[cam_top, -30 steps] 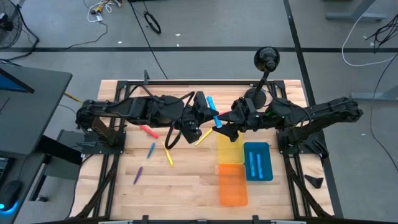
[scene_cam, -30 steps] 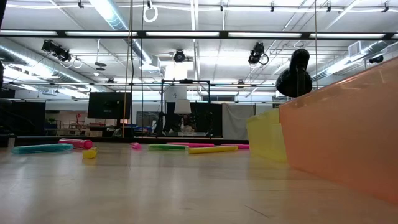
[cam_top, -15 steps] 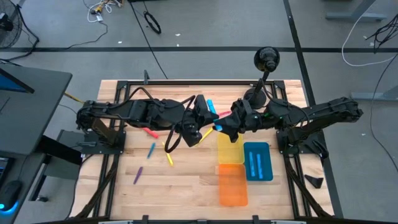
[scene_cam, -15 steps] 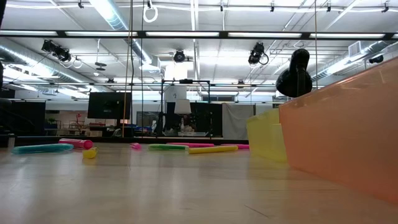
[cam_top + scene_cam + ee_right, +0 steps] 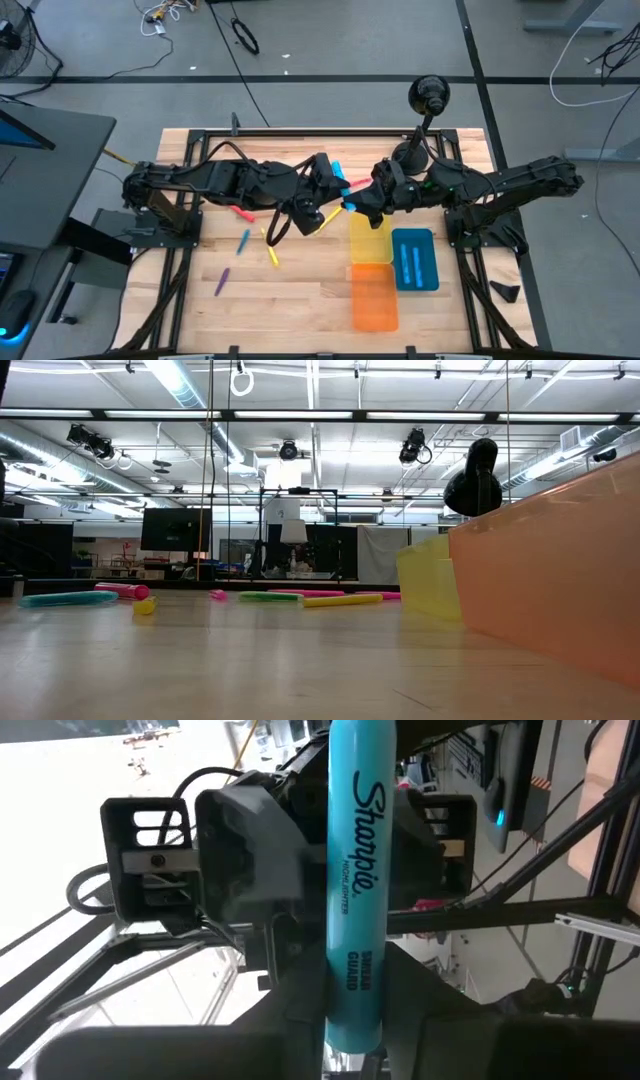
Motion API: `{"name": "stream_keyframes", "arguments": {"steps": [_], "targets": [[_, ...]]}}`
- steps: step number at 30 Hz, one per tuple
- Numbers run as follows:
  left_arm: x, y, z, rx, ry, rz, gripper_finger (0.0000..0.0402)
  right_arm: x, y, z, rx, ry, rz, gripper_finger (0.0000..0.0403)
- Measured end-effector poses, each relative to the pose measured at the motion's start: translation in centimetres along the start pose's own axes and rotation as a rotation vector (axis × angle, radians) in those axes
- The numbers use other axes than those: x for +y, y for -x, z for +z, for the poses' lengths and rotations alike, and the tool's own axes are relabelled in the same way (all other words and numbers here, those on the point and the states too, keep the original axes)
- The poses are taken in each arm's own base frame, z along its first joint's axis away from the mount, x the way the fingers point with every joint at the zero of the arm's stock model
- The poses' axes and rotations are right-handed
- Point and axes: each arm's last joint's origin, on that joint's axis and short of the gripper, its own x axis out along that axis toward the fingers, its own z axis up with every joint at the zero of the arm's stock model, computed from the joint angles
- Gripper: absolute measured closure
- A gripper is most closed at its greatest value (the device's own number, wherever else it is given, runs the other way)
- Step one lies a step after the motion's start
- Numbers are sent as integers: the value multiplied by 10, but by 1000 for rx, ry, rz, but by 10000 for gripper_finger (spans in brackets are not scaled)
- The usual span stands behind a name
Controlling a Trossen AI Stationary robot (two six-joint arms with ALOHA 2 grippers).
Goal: Pick & Place Markers
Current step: Put the blue highlighter into the blue bin
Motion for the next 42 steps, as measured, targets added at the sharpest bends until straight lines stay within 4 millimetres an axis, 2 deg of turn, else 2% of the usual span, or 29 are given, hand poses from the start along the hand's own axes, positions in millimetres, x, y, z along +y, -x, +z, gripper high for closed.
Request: {"name": "stream_keyframes", "arguments": {"steps": [4,11,18,24,34,42], "targets": [[1,0,-2,61,93,24,200,0,0,0,-3,16,0,345],[2,0,-5,74,429,41,174,-3,0,2,-52,88,-26,346],[2,8,-6,17,681,-18,176,-5,0,3,-85,179,-50,347],[1,20,-12,42,786,-53,177,-4,3,3,-90,202,-68,347],[3,33,-25,95,1128,-84,177,-9,16,5,-141,410,-230,347],[-5,36,-44,166,1442,-288,177,-18,22,-1,-181,556,-363,348]]}}
